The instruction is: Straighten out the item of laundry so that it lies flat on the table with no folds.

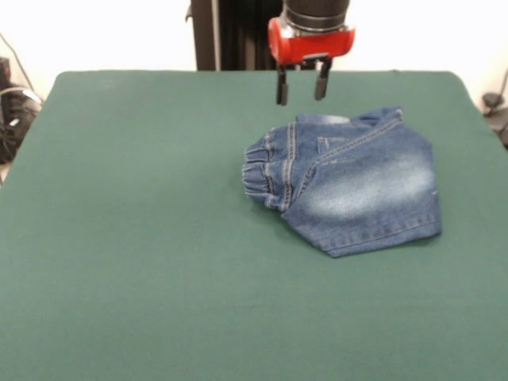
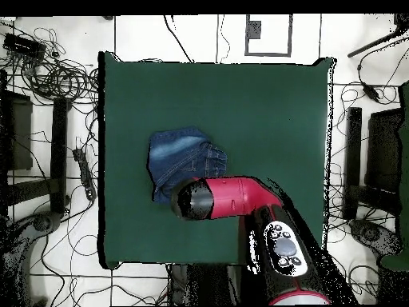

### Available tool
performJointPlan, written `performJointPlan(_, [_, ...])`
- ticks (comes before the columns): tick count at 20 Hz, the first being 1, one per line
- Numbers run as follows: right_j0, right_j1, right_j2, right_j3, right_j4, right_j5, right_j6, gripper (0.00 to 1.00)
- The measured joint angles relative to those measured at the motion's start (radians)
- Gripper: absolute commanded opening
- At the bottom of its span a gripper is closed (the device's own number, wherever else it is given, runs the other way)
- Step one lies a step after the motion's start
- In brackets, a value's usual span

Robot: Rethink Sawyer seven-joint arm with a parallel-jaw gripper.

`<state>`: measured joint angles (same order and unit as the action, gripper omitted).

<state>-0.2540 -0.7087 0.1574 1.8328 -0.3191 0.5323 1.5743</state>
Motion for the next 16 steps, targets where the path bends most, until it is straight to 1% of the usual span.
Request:
performJointPlan(5, [-0.021, 0.0, 0.04, -0.01, -0.044, 0.001, 0.0, 1.0])
performJointPlan(10, [-0.047, 0.0, 0.079, -0.029, -0.11, 0.001, 0.0, 1.0])
performJointPlan(16, [-0.053, 0.002, 0.103, -0.051, -0.143, 0.002, 0.0, 1.0])
